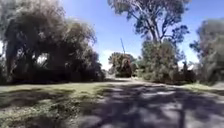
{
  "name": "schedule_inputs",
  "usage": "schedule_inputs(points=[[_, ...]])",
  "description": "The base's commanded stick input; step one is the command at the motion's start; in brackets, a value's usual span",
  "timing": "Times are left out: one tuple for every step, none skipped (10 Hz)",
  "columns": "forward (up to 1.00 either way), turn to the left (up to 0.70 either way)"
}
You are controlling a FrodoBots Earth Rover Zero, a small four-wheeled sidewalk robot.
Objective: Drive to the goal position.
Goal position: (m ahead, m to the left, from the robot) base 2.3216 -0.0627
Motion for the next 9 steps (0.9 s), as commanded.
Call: schedule_inputs(points=[[1.00, -0.20], [1.00, -0.23], [1.00, -0.31], [1.00, -0.38], [1.00, -0.31], [1.00, -0.18], [1.00, -0.05], [1.00, -0.03], [1.00, -0.01]])
